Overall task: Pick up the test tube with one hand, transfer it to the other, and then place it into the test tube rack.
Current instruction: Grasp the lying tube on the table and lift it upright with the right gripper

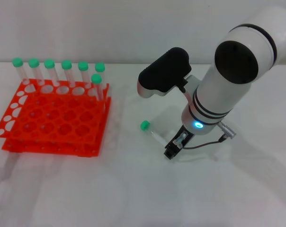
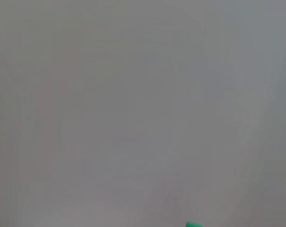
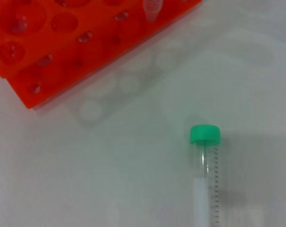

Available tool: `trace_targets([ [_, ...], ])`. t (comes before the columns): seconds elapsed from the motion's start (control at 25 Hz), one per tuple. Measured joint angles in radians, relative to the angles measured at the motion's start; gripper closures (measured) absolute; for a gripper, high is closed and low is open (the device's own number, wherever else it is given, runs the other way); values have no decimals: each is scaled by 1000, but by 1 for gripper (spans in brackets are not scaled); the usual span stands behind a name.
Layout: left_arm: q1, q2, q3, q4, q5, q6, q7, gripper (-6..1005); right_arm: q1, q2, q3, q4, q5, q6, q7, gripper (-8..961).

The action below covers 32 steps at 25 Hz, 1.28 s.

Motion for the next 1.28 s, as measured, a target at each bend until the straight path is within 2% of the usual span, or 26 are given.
trace_targets([
  [0.08, 0, 0, 0, 0, 0, 0, 0, 174, -1, 0, 0, 0, 0, -2, 0, 463],
  [0.32, 4, 0, -1, -2, 0, -1, 0, 176, -2, 0, -11, 0, -1, -3, -18, 587],
  [0.52, 7, 0, -1, -7, 0, -8, -1, 177, -9, -1, -7, -15, -9, -3, -20, 776],
  [0.68, 8, 0, -1, -10, 0, -10, 1, 178, -57, -8, 46, -79, -40, -1, -40, 776],
  [0.8, 8, 0, -1, -11, 0, -13, 3, 179, -139, -6, 146, -180, -109, 16, -82, 776],
  [1.0, 14, 0, 0, -25, -8, -26, -11, 180, -345, -10, 307, -443, -174, 5, -188, 776],
  [1.12, 16, 1, 1, -47, -14, -27, -34, 181, -487, -9, 369, -585, -125, -53, -287, 776],
  [1.28, 3, 6, 5, -54, 2, -36, -90, 182, -689, -11, 372, -733, 44, -206, -516, 776],
])
